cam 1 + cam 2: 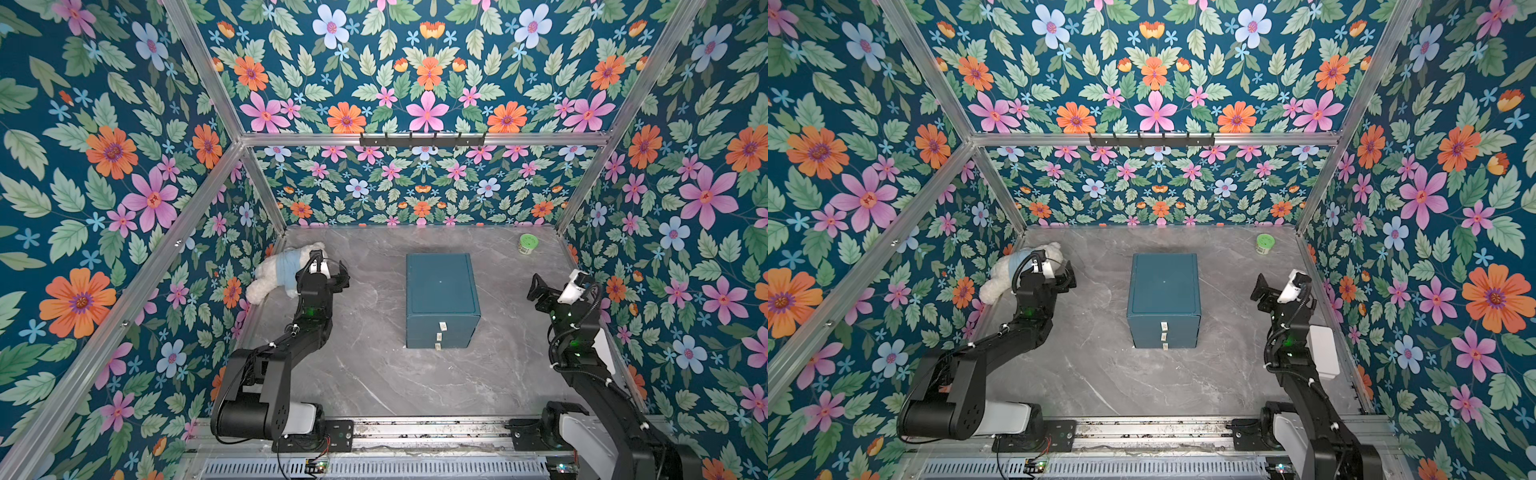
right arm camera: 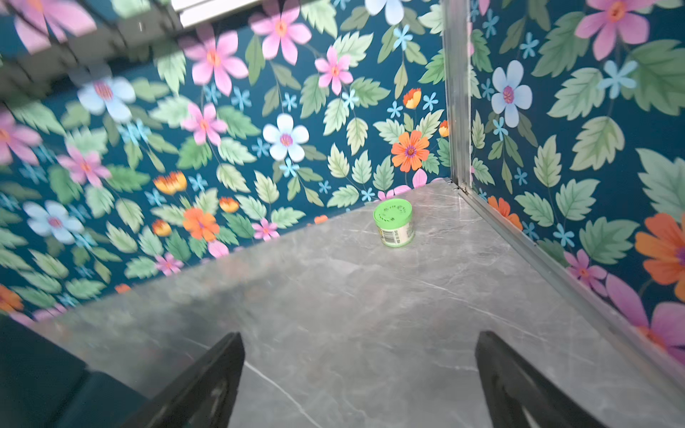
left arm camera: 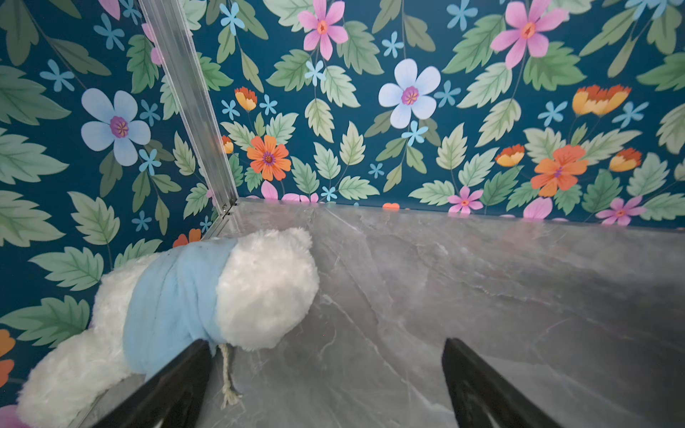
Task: Take the postcards out of the drawer
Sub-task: Adjust the storage box at the center of the board.
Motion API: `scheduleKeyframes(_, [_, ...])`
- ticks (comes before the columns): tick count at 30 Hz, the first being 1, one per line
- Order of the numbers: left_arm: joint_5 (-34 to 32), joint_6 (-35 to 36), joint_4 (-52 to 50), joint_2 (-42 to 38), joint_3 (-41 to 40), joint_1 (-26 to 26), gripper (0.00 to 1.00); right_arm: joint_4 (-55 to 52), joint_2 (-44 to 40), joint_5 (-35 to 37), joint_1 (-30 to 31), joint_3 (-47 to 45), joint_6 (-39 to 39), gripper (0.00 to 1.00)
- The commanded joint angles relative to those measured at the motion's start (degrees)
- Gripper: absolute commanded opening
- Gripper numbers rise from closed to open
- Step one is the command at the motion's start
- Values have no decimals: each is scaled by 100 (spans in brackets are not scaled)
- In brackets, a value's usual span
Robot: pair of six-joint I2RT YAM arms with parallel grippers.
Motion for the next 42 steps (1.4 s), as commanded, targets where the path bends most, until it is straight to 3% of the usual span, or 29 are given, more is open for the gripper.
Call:
scheduleKeyframes(1, [-8, -426, -898, 1, 318, -278, 99, -1262, -539, 59, -44, -35, 1943, 99])
scheduleKeyframes(4, [159, -800, -1457, 37, 527, -568, 90, -2275, -796, -770, -113, 341, 2044, 96])
scheduleKeyframes(6, [380, -998, -1768, 48, 546, -717, 72, -3158, -634, -1293, -102, 822, 1930, 87])
scheduleKeyframes(7, [436, -1123, -1948, 46, 545, -775, 56, -3508, -496, -1597, -105, 1038, 1879, 74])
scheduleKeyframes(8, [477, -1269, -2099, 36, 516, -819, 29, -3768, -325, -1969, -105, 1217, 1829, 53])
scheduleKeyframes(9, [491, -1419, -2217, 20, 479, -842, 10, -3979, -174, -2244, -92, 1352, 1813, 36])
scheduleKeyframes(10, [535, -1587, -2341, -10, 429, -857, 0, -4223, -21, -2503, -60, 1506, 1804, 21])
scheduleKeyframes(12, [677, -1827, -2502, -90, 304, -894, 0, -4442, 240, -2921, 73, 1661, 1795, 8])
scheduleKeyframes(17, [1415, -2320, -2863, -153, 189, -1158, 0, -5093, 786, -3128, 978, 2143, 1537, 0])
scheduleKeyframes(22, [1954, -2748, -3185, -156, 126, -1558, 0, -5483, 1236, -2948, 1784, 2571, 1287, 0])
scheduleKeyframes(32, [2320, -3494, -3059, -210, 127, -2252, 0, -5692, 1867, -2994, 2321, 3248, 1276, 0])
scheduleKeyframes(42, [2152, -3970, -3185, -114, 551, -2592, 0, -5144, 2764, -3018, 2626, 4187, 1293, 0])
